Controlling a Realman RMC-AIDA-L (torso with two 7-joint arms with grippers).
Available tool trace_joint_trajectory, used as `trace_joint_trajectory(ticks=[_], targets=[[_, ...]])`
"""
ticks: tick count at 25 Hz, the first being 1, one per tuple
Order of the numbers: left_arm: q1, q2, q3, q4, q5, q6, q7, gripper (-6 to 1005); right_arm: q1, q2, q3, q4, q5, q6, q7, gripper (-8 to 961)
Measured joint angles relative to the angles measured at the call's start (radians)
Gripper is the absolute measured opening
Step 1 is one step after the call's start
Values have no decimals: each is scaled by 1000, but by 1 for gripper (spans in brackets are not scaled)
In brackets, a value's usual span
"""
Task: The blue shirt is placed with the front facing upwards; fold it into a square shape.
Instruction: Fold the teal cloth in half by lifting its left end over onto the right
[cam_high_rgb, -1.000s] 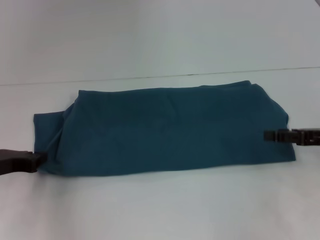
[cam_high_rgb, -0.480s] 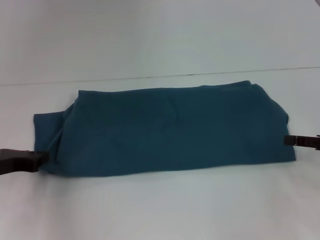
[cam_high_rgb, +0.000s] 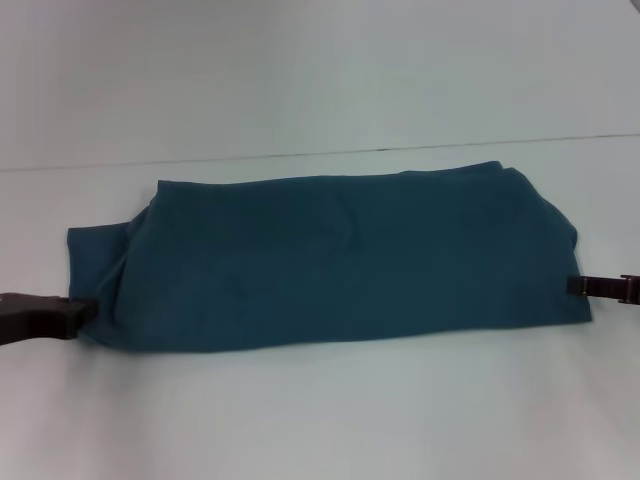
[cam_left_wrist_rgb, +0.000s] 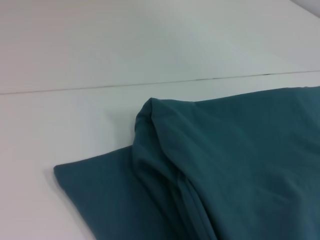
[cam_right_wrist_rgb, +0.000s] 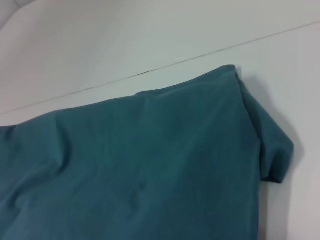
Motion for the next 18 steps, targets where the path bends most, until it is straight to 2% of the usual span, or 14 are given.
trace_joint_trajectory(ticks=[9,18], targets=[[-2,0,1,-2,2,-5,0,0,25,3,0,59,-4,37,-7,675],[-2,0,1,-2,6,-5,0,-1,31,5,-3,63,-4,38,-8,655]])
